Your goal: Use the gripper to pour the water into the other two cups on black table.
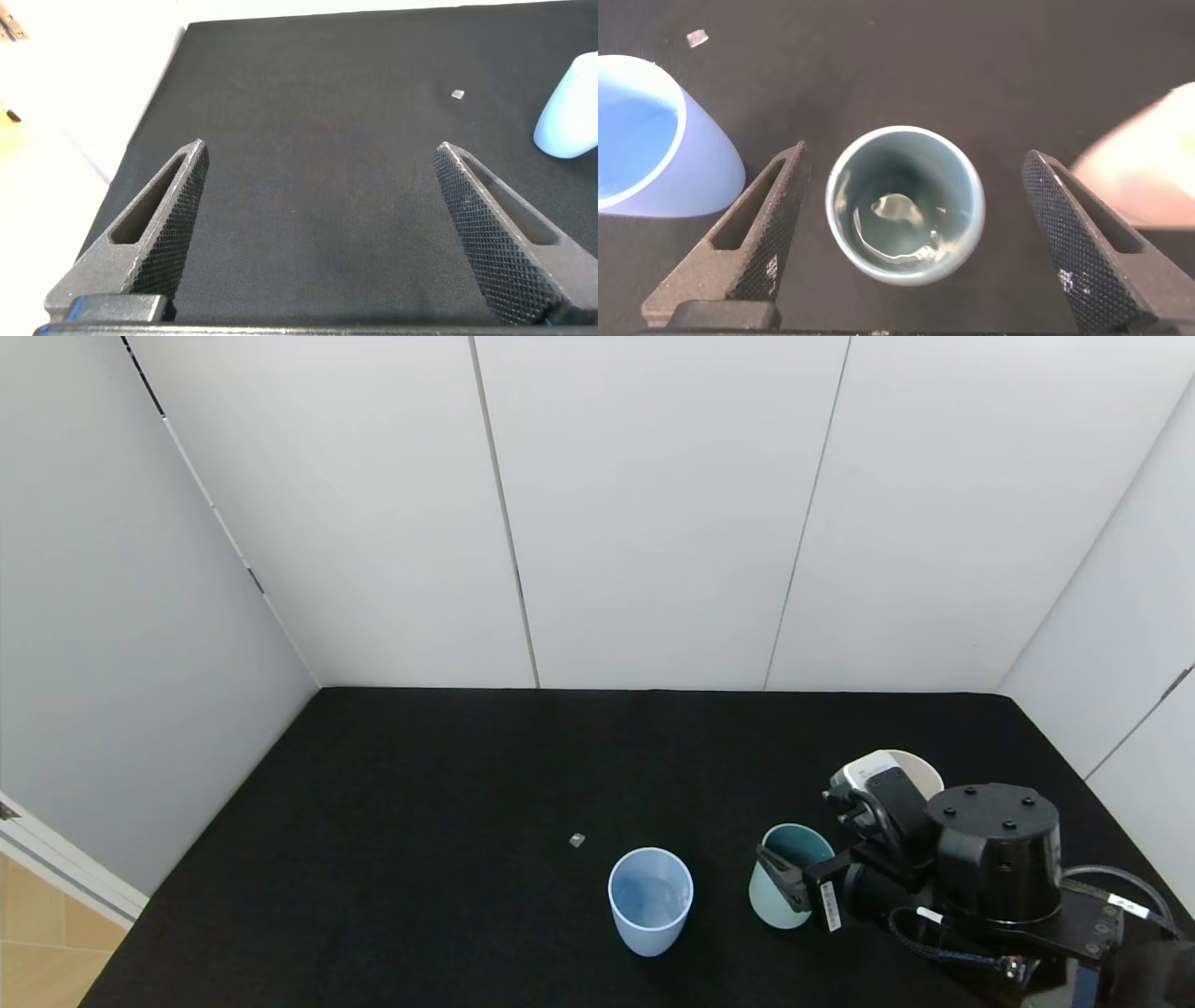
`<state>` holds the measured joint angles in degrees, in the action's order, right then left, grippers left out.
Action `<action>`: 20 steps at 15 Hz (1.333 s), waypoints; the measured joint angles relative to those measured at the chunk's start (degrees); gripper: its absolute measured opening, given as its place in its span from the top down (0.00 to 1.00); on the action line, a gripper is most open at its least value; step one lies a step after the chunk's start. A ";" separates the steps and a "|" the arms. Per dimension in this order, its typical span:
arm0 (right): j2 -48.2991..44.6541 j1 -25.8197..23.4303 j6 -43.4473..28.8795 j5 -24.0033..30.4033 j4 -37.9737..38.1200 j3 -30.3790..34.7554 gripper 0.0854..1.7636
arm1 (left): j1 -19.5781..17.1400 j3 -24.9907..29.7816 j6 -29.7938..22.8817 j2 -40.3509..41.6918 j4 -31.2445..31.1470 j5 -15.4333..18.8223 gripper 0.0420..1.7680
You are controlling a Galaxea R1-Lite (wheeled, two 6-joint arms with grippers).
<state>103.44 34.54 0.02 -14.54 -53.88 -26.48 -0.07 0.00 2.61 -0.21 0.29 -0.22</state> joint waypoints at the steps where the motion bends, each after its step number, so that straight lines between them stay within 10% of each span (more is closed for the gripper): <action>1: -1.67 0.00 0.00 -1.46 0.27 0.82 0.06 | 0.00 0.00 0.02 0.00 -0.02 -0.02 0.03; 14: -28.07 -0.52 0.13 -4.47 3.39 20.33 0.04 | 0.00 0.00 0.02 0.00 0.00 0.00 0.03; 20: -45.20 -1.19 0.09 -4.58 25.00 19.76 0.04 | 0.00 0.00 0.00 0.00 -0.02 0.00 0.03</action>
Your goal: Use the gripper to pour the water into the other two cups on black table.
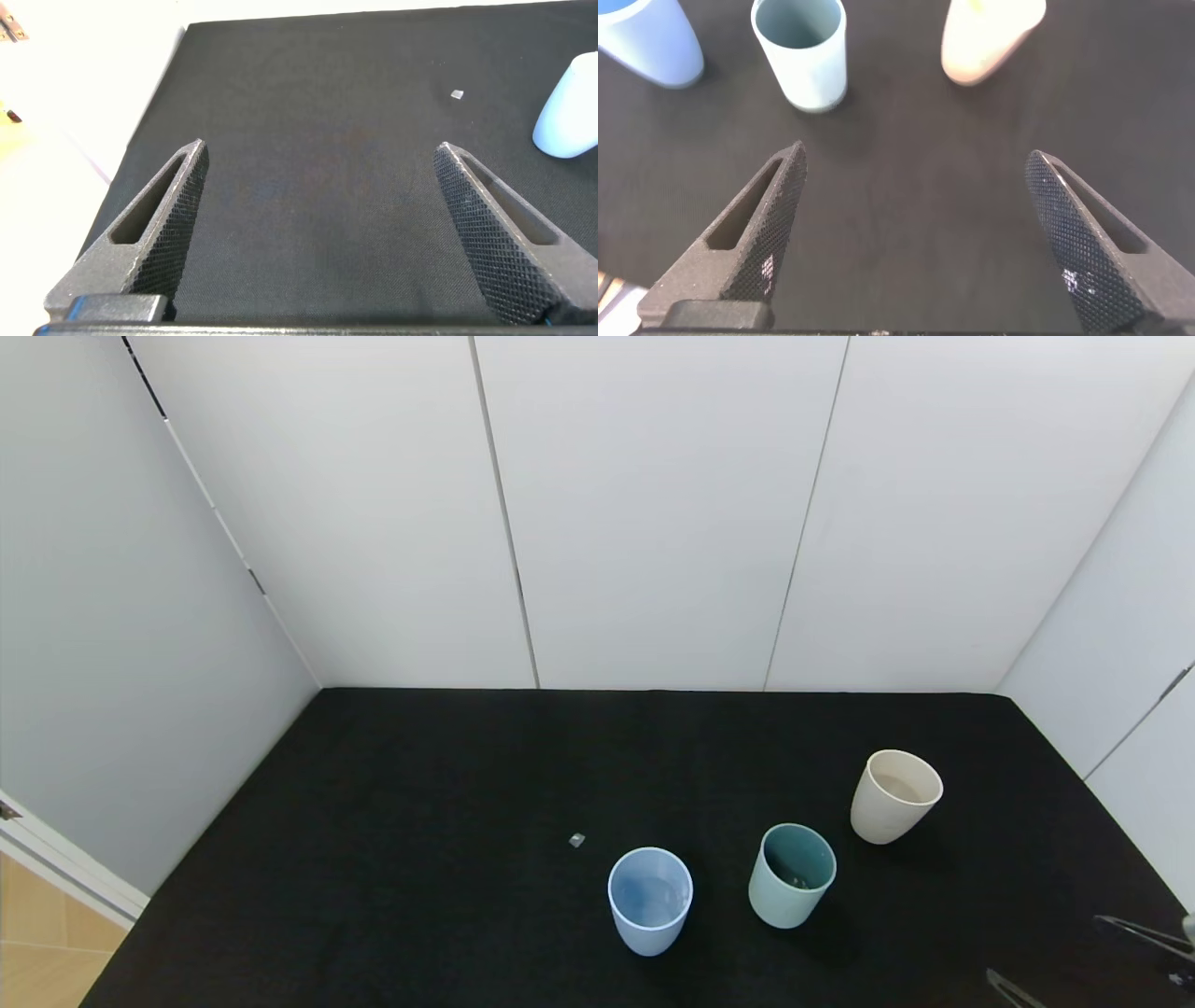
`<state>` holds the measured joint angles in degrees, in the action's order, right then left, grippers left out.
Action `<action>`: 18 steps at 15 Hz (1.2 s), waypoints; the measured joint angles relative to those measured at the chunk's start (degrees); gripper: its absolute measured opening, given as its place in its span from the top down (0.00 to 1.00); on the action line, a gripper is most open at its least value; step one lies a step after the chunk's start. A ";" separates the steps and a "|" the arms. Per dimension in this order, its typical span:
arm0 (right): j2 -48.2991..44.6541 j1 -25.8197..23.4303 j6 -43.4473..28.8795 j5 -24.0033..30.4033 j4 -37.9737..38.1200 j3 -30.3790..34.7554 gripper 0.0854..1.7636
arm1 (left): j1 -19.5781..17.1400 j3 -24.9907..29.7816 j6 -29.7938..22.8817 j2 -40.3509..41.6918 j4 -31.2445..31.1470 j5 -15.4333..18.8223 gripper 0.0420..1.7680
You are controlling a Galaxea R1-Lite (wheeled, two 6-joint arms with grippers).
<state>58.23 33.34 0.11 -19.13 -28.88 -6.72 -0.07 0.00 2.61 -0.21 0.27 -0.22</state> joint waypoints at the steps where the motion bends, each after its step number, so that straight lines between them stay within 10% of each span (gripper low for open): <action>1: -2.76 -0.02 -0.21 -0.11 2.89 -0.63 0.04 | 0.00 0.00 0.00 0.00 0.00 -0.02 0.03; 5: -12.62 -2.76 -0.18 -1.34 8.62 -0.99 0.04 | 0.00 0.00 0.02 0.00 0.00 0.00 0.03; 12: -27.15 -28.27 1.38 24.08 18.12 1.05 0.04 | 0.00 0.00 0.02 0.00 0.00 -0.02 0.03; 18: -43.35 -33.32 1.62 25.38 26.40 3.61 0.04 | 0.00 0.00 0.02 0.00 0.00 0.00 0.03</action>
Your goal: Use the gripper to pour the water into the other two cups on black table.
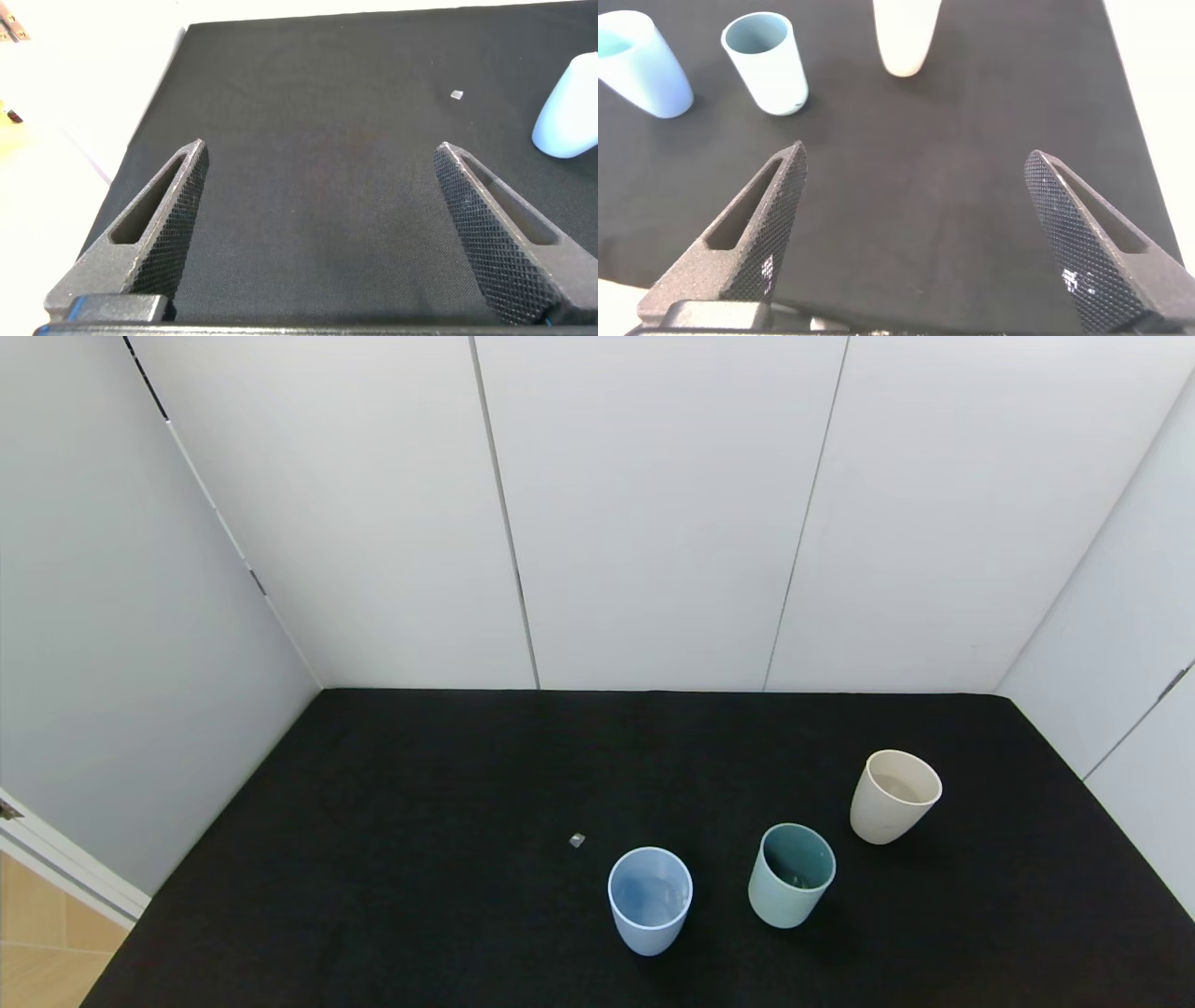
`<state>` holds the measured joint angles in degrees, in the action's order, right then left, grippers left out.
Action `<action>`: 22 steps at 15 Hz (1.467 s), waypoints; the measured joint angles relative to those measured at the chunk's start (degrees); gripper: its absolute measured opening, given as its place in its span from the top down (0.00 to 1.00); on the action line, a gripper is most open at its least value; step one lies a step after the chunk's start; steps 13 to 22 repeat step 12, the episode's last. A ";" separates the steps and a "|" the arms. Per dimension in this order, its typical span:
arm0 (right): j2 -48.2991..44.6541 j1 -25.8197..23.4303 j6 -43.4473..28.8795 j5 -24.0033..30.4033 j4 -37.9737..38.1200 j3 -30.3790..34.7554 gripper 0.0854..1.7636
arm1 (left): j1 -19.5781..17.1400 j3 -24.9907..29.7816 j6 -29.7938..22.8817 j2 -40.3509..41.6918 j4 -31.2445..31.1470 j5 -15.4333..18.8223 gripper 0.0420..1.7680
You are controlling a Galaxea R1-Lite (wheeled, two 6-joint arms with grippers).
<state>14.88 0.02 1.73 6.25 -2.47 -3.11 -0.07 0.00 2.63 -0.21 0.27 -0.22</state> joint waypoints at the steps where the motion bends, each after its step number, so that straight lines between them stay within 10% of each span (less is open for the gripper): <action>1: -1.88 -0.44 0.02 -1.71 0.11 0.85 0.04 | 0.00 0.00 0.00 0.00 0.00 -0.02 0.03; 22: -14.67 -0.21 1.44 -4.52 2.94 3.11 0.04 | 0.00 0.00 0.00 0.00 0.00 -0.02 0.03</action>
